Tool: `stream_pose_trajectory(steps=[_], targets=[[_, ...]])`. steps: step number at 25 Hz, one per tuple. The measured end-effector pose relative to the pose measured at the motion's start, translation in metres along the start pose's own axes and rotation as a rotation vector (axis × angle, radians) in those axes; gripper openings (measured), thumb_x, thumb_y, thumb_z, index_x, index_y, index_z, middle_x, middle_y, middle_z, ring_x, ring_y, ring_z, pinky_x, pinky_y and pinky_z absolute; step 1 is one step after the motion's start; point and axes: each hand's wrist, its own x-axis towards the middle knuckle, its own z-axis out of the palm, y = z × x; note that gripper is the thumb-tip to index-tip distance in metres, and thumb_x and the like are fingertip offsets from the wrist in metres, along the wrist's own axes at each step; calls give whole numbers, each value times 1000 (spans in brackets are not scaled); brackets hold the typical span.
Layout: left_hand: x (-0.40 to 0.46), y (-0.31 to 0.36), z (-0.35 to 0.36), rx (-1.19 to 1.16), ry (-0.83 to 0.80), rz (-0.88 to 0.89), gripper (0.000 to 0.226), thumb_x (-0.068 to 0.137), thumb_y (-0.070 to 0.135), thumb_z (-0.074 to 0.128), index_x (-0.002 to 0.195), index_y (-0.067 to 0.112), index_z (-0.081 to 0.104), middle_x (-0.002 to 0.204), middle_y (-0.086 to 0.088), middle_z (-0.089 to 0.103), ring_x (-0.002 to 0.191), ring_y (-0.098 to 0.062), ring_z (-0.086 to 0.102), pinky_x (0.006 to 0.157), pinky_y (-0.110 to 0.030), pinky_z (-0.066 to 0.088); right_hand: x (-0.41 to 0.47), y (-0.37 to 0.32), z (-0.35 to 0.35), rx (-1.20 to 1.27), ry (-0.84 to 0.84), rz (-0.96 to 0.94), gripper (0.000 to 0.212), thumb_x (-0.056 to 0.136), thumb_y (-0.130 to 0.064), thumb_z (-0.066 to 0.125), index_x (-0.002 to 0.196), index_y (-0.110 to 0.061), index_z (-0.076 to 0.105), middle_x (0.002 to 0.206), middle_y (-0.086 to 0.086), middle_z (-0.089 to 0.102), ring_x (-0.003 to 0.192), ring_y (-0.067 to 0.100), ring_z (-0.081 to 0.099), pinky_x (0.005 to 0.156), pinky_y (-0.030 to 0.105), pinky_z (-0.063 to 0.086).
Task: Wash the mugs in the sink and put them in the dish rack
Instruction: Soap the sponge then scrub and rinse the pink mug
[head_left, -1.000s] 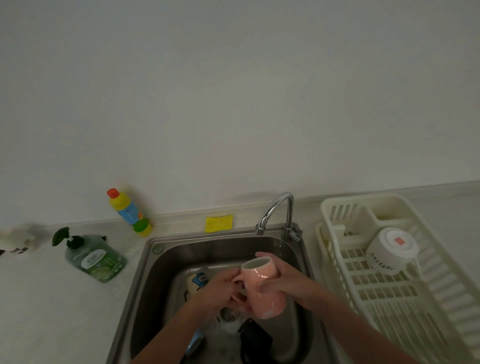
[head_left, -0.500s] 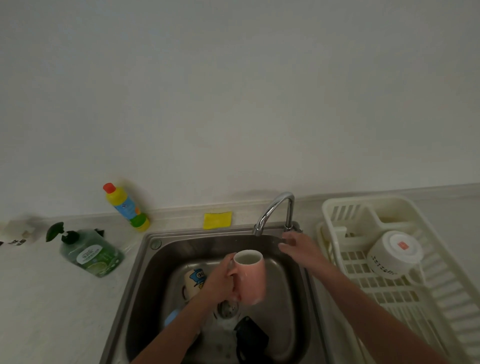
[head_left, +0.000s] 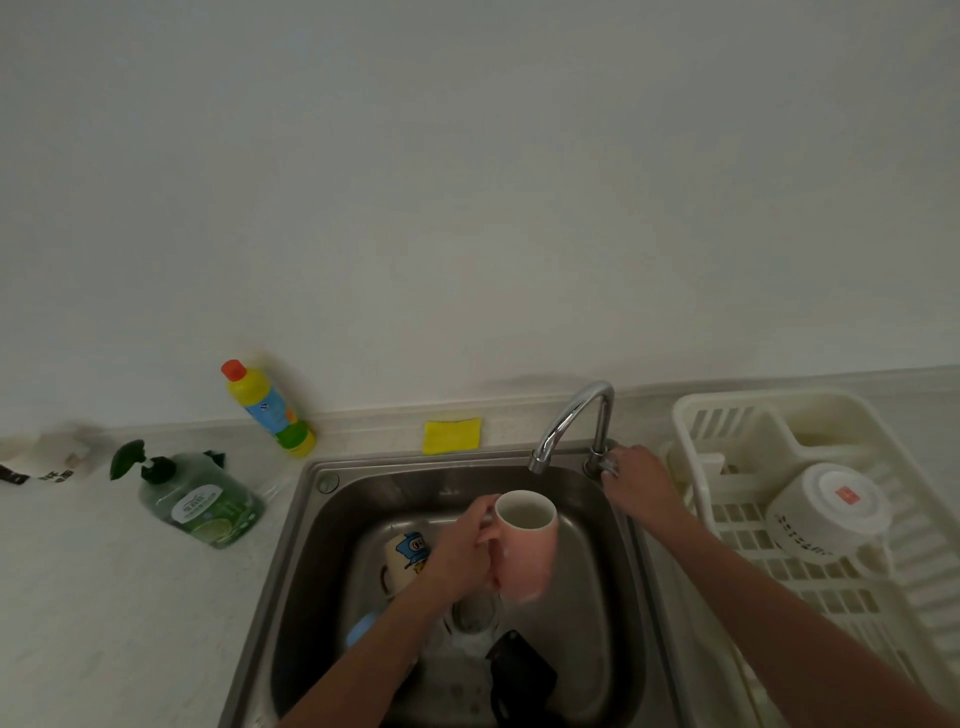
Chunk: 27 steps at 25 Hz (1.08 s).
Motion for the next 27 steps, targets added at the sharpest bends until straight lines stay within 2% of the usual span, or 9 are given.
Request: stream_pose_trajectory(steps=[2,4,8,10,13,16,21,25,27], targets=[[1,-2,0,21,19,8,72,78,3,75,138,25,41,123,12,60,115,-10,58,85,-20,53,-2,-6,-2,-15,42,-4,23,87,-18,58,104,-9,71,104,14,67,104,31,61,85,30,47],[3,-2,1,46,26,22,77,75,6,78,138,25,41,125,10,60,115,-10,58,91,-27,54,-12,-12,7,-40,18,1,25,88,-20,58,107,-7,69,110,14,66,108,31,61,88,30,46],[7,0,3,64,61,52,64,83,7,71,139,20,42,128,3,60,116,-14,59,97,-33,53,-31,-16,24,-97,-242,-122,31,90,-27,58,117,-11,65,122,9,65,117,24,59,96,28,44],[8,0,3,66,68,48,58,87,8,68,139,19,44,127,2,61,115,-14,60,97,-33,52,-30,-17,17,-66,-285,-196,33,91,-25,58,120,-11,63,124,8,65,118,23,59,97,28,43],[7,2,4,18,104,6,50,92,1,58,137,20,49,125,-1,64,110,-17,64,83,-17,54,-34,-29,-4,91,-222,-327,35,90,-11,58,124,-14,65,124,1,66,116,15,61,98,22,41],[7,0,5,24,120,8,47,93,-2,50,134,20,53,121,-4,66,104,-18,66,69,-11,52,-48,-47,-23,223,-239,-502,37,83,-3,58,114,-18,71,113,-4,71,101,5,63,86,13,45],[10,0,5,146,96,66,48,92,-5,47,134,18,53,109,-1,64,89,-8,59,65,-8,50,-61,-63,-13,-138,-545,-660,27,81,-37,66,104,-24,66,104,-2,70,94,16,66,79,28,51],[18,4,8,486,-47,105,48,96,15,59,139,18,38,124,2,59,103,-8,60,91,-20,50,-56,-66,-3,-239,-617,-656,35,85,-41,70,110,-16,69,108,6,69,100,22,63,86,31,47],[19,1,7,514,-72,91,46,96,17,59,137,17,39,125,0,58,105,-10,62,94,-25,51,-55,-64,-1,-261,-616,-662,35,88,-44,67,109,-16,71,105,7,70,99,23,64,88,32,47]])
